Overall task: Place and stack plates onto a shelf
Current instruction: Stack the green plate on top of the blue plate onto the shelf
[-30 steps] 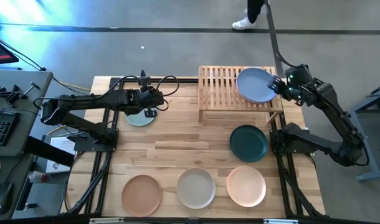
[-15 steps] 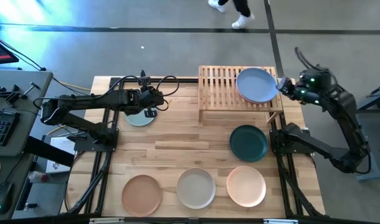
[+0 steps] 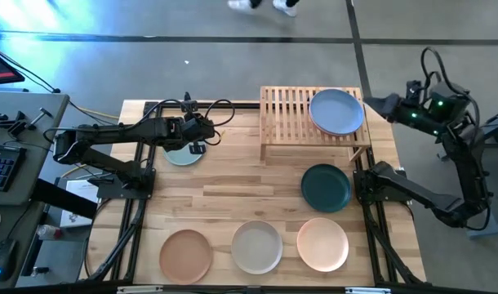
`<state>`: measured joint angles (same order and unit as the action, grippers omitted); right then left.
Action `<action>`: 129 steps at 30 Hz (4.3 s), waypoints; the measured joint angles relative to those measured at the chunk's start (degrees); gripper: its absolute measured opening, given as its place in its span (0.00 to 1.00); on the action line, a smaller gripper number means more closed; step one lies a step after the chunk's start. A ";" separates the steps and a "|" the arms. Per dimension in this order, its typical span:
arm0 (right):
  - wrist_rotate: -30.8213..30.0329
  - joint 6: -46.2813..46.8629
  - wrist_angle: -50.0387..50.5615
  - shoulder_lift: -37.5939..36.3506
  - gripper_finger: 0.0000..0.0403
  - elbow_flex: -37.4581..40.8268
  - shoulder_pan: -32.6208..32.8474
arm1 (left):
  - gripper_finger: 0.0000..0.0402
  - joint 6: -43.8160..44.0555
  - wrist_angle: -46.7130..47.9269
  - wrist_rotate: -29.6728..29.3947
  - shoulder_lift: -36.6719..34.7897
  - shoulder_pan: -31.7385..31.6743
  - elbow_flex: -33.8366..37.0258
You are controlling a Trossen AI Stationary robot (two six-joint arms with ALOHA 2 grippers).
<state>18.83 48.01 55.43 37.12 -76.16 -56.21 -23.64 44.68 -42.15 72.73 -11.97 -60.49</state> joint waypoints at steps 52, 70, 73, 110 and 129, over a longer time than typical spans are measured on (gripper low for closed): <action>15.92 -1.06 -50.96 20.81 0.20 0.07 21.81 | 0.25 4.02 -3.01 7.29 0.02 -0.07 0.00; -10.29 1.31 -27.90 28.22 0.20 0.07 55.80 | 0.25 4.04 -2.95 7.23 0.02 -0.07 0.00; -17.72 5.70 -21.23 28.81 0.20 0.07 60.38 | 0.25 4.02 -2.97 7.23 0.02 -0.07 0.00; -22.05 29.14 9.89 59.10 0.20 0.07 76.89 | 0.25 4.02 -2.99 7.23 0.02 -0.07 0.00; -23.32 30.01 15.70 69.08 0.20 0.11 76.08 | 0.25 4.02 -2.99 7.26 0.02 -0.07 0.00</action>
<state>-4.49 78.02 71.14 106.21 -76.05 19.88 -19.62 41.69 -34.89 72.75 -12.03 -60.49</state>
